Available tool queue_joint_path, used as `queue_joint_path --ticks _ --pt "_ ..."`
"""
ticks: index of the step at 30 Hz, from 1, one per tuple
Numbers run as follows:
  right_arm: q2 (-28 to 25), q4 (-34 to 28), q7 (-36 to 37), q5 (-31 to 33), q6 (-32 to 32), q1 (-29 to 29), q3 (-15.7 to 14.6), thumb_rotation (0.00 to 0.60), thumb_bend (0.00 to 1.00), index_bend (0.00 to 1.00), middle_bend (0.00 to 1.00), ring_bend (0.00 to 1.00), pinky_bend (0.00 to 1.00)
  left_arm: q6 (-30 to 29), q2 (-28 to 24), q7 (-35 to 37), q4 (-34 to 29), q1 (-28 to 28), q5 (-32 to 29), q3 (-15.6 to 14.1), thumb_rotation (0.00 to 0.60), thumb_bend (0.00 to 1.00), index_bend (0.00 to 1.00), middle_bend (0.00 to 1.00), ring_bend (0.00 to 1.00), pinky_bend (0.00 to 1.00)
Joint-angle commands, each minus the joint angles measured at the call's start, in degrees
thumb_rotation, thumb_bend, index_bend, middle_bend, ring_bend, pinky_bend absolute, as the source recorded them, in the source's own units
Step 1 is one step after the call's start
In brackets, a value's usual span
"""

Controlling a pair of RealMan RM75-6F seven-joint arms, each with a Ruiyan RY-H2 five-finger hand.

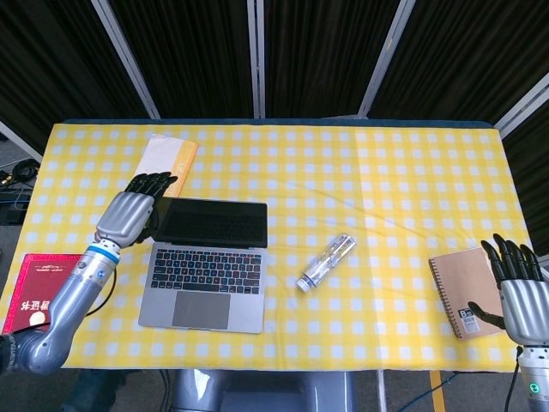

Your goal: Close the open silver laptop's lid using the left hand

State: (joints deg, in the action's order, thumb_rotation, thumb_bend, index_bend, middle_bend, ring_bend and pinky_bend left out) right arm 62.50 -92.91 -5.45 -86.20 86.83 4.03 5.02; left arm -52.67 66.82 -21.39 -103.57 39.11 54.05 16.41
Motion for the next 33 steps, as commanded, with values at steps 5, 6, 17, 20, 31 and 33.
queue_joint_path --ticks 5,6,17,20,31,33 --pt "0.19 0.07 -0.33 0.35 -0.12 0.05 0.07 0.6 0.0 0.05 0.0 0.0 0.0 -1.19 3.65 -2.03 2.89 2.8 -3.4 -0.96 0.6 1.0 0.1 0.11 0.1 0.17" --pt "0.2 0.07 -0.38 0.35 -0.09 0.05 0.07 0.6 0.0 0.05 0.0 0.0 0.0 -1.73 3.75 -2.05 2.98 2.8 -3.09 -1.09 0.6 1.0 0.12 0.16 0.14 0.21" --pt "0.34 -0.01 -0.62 0.46 -0.17 0.05 -0.03 0.6 0.0 0.05 0.0 0.0 0.0 -2.01 0.97 2.69 0.49 1.63 -0.82 -2.45 0.6 1.0 0.23 0.34 0.33 0.36" --pt "0.37 0.0 -0.67 0.58 -0.18 0.05 0.02 0.6 0.0 0.05 0.0 0.0 0.0 -1.54 -0.27 4.78 -0.34 1.17 0.22 -2.61 0.6 1.0 0.28 0.35 0.33 0.36" --pt "0.54 -0.21 -1.15 0.87 -0.12 -0.02 0.05 0.6 0.0 0.05 0.0 0.0 0.0 -1.76 -3.63 10.8 -3.98 -2.0 9.46 -6.04 0.6 1.0 0.32 0.35 0.33 0.35" --pt "0.56 -0.22 -1.17 0.88 -0.12 -0.04 0.03 0.6 0.0 0.05 0.0 0.0 0.0 -1.66 -4.19 11.26 -4.72 -2.43 10.58 -6.79 0.6 1.0 0.32 0.35 0.33 0.35"
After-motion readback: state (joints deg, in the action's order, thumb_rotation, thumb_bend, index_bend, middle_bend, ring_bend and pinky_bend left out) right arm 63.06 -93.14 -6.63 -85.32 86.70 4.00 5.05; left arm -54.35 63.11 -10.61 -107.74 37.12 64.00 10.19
